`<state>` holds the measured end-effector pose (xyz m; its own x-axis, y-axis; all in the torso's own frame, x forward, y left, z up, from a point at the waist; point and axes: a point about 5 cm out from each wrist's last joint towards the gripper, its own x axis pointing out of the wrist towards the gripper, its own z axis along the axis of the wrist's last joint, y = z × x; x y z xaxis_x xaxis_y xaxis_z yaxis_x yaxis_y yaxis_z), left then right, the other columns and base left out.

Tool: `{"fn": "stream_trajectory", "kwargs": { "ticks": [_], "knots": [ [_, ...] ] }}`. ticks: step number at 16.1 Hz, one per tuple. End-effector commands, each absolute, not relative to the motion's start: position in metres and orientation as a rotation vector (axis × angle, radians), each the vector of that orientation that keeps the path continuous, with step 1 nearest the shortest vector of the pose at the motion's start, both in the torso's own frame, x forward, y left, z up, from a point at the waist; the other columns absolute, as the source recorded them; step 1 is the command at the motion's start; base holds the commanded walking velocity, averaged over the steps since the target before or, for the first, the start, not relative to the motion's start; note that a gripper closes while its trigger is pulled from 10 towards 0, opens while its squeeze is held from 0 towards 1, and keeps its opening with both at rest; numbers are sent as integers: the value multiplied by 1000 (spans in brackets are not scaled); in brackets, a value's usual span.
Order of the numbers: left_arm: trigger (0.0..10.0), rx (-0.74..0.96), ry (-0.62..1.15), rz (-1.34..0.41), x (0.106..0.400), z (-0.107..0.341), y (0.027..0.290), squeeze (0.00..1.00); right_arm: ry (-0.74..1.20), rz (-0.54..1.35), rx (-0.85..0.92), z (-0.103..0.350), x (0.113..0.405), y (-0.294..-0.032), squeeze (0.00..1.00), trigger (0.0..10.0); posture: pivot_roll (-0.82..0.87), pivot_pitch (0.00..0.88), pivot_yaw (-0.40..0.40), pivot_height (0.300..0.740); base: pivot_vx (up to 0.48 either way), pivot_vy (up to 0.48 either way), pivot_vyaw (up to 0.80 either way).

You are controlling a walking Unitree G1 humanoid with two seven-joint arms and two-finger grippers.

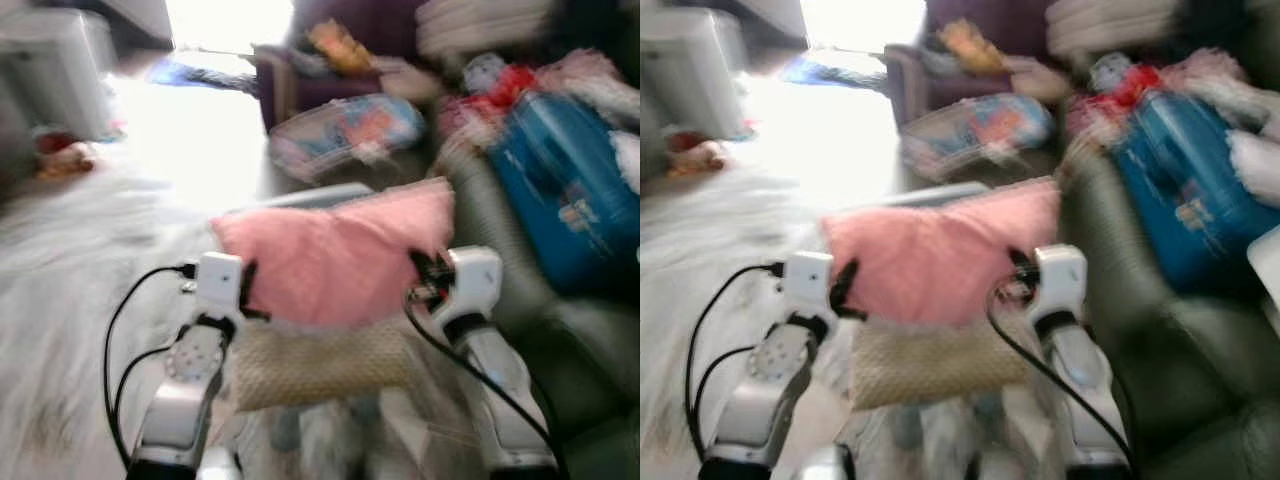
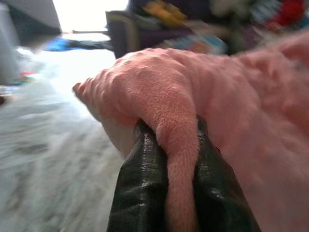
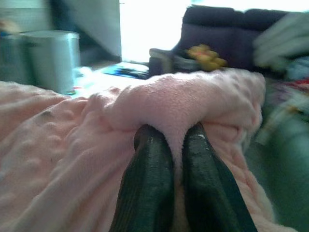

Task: Move the pillow to the sofa

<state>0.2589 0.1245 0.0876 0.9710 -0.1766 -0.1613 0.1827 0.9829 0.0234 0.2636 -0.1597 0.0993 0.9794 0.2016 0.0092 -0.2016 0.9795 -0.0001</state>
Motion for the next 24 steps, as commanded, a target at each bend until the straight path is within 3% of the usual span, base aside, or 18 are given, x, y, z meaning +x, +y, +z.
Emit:
{"fn": "stream_trajectory", "kwargs": {
  "ticks": [1,11,18,24],
  "knots": [
    [10000,39,173,-188,257,86,125,0,-24,205,13,103,265,-157,0,10000,1,0,-10,740,-281,0,0],
    [10000,35,145,-178,270,93,125,0,-21,192,-8,105,274,-162,0,10000,-3,0,-24,740,-274,0,0],
    [10000,-2,147,-179,267,92,121,0,-9,186,-8,102,273,-163,0,10000,-8,0,-25,740,0,0,0],
    [10000,-17,156,-186,265,91,121,0,7,180,-9,100,269,-163,0,10000,-15,0,-17,740,0,0,-769]
  ]
}}
